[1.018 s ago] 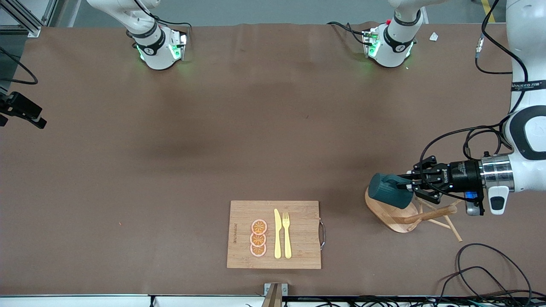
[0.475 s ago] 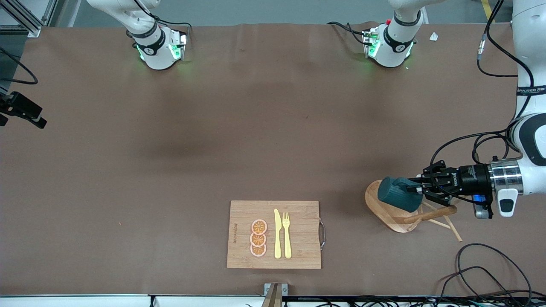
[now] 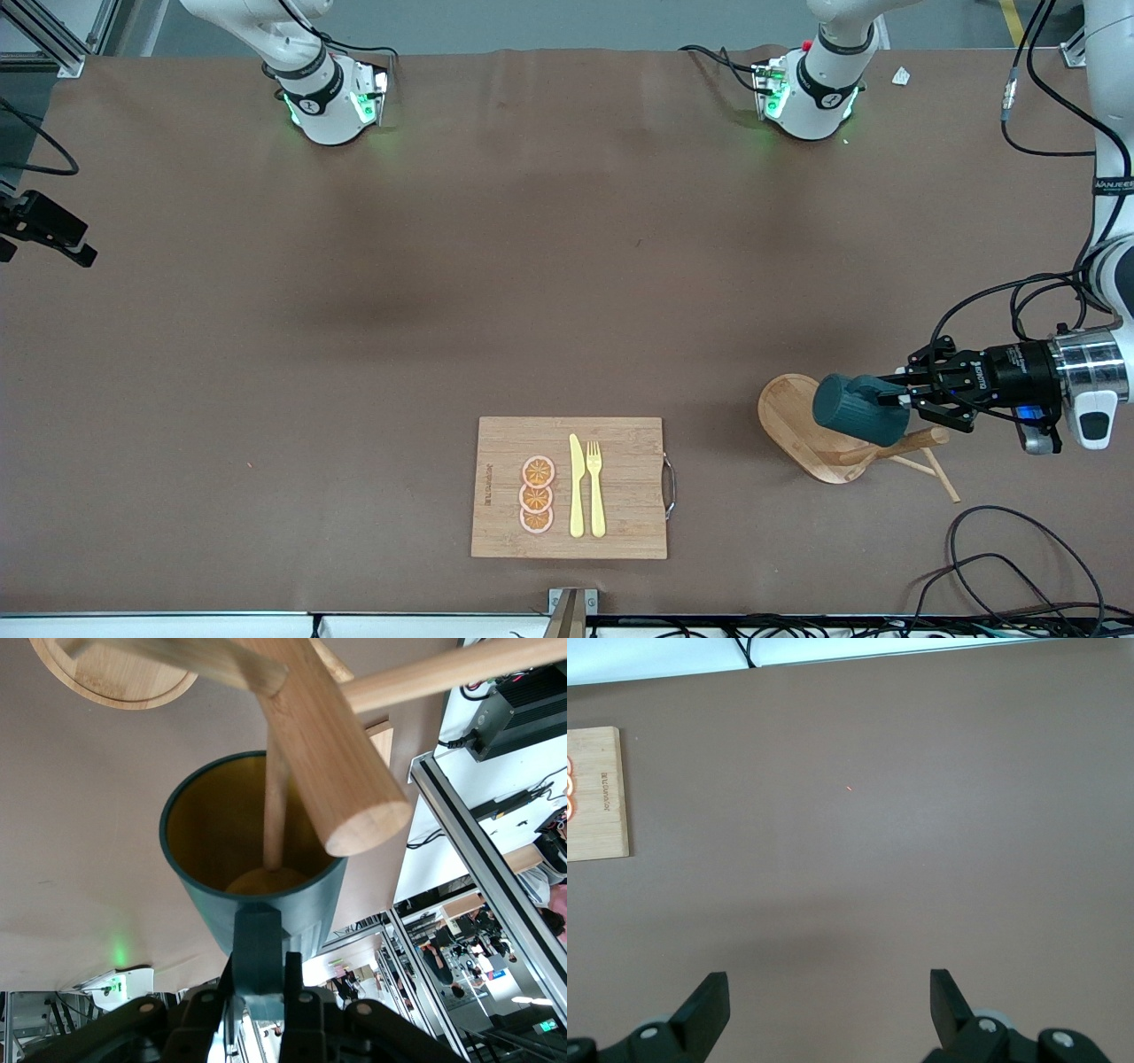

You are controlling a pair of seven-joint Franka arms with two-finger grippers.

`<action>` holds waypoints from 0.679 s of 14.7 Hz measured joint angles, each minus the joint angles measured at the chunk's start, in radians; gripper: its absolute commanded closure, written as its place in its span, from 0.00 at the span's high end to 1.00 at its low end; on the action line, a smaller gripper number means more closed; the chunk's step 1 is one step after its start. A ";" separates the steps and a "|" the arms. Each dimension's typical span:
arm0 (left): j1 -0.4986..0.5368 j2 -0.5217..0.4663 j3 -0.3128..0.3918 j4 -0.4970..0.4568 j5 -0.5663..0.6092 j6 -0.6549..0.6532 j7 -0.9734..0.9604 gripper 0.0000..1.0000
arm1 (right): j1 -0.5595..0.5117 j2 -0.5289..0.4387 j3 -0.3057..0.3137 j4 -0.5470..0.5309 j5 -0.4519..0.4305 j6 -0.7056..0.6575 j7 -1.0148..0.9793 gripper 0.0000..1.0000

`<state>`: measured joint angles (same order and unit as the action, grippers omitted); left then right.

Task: Pass cup and hang on rack
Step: 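Hang the mug on a rack peg with the left gripper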

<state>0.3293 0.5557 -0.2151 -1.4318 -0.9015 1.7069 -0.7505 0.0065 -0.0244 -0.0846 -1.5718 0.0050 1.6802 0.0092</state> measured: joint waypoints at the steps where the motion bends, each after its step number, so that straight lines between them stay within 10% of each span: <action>1: 0.007 0.001 0.000 0.000 -0.006 -0.007 0.010 0.01 | 0.000 0.000 0.000 0.000 0.000 0.000 0.000 1.00; 10: 0.036 0.022 -0.001 0.000 -0.009 -0.024 0.090 0.05 | 0.000 0.000 0.000 0.000 0.000 0.000 0.000 1.00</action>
<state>0.3649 0.5781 -0.2161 -1.4320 -0.9105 1.6826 -0.6605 0.0065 -0.0244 -0.0846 -1.5718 0.0050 1.6802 0.0091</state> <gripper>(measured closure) 0.789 0.000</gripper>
